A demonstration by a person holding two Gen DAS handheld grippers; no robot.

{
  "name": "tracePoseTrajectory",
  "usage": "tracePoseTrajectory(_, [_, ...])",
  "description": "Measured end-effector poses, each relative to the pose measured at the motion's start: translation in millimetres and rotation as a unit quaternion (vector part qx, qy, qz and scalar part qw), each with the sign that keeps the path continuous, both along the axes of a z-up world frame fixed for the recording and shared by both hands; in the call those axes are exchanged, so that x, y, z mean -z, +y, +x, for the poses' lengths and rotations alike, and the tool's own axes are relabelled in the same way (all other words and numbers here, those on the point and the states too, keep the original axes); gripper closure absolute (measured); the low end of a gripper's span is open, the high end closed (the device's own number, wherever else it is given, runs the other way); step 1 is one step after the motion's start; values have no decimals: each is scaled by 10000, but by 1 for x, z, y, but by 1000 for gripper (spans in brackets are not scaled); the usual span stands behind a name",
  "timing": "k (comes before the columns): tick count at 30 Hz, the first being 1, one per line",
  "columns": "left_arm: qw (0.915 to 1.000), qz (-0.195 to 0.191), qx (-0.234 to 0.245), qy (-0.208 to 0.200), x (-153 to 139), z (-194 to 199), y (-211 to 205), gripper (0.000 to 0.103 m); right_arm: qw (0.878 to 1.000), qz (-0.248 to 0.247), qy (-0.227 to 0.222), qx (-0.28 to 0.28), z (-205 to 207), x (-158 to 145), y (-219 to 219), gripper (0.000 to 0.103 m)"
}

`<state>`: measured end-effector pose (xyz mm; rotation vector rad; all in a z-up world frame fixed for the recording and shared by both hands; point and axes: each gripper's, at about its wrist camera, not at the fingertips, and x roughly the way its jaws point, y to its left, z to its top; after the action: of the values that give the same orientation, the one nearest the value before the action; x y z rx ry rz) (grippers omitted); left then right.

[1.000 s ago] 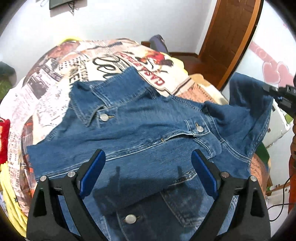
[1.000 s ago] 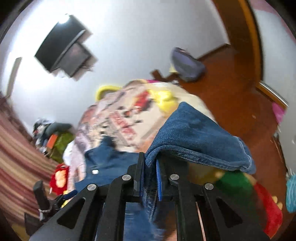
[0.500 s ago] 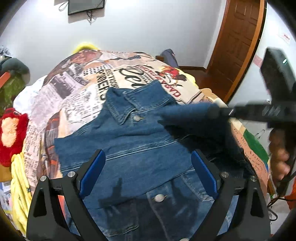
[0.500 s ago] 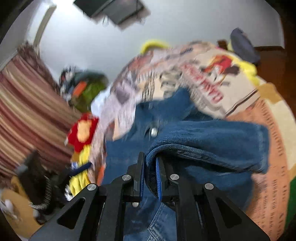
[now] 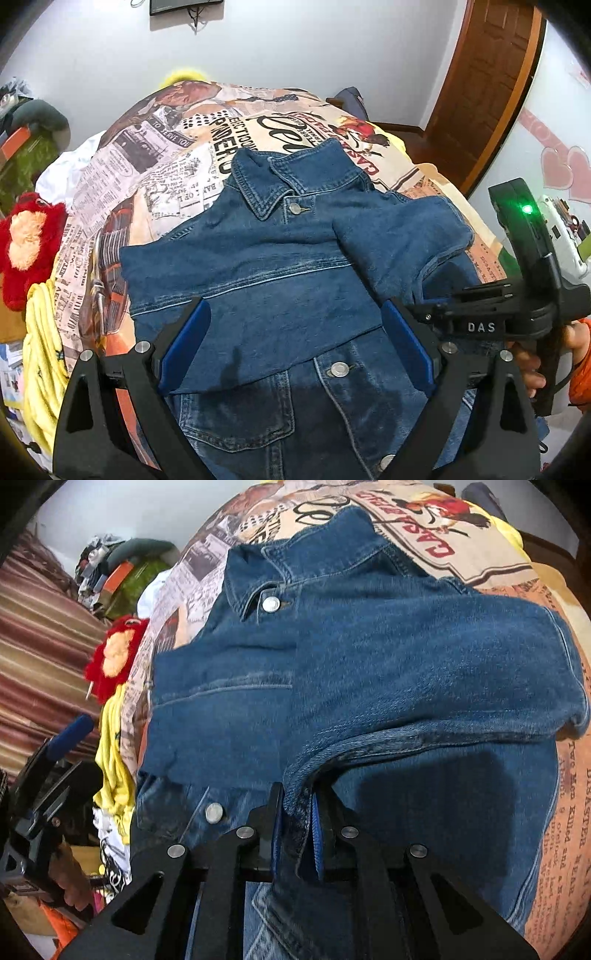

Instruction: Fold large clothes

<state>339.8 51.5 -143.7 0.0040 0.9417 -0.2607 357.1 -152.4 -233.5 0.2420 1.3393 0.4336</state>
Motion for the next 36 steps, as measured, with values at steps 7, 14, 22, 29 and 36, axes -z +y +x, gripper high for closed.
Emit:
tracePoseTrajectory(7, [9994,199,245,-108,-7,0,-25,9,9990,-152,-246,-339,-21,-27,-13,94])
tracePoseTrajectory(14, [9979,328,539,-136,-10,8,-60,9,9978,-19,-603,-284,-37,-52,-44,94])
tracePoseTrajectory(22, [9931,504,1051,-146,-13,24,-117,9,9889,-534,-1364,263,-48,-78,-103,94])
tracePoseTrajectory(29, [9813,848,1714,194,13,49,-189,9,9829,-701,-1357,1029,-46,-74,-178,94])
tracePoseTrajectory(36, [9666,1565,1953,552,69,71,-231,9,9857,-452,-926,1333,-44,-45,-211,94])
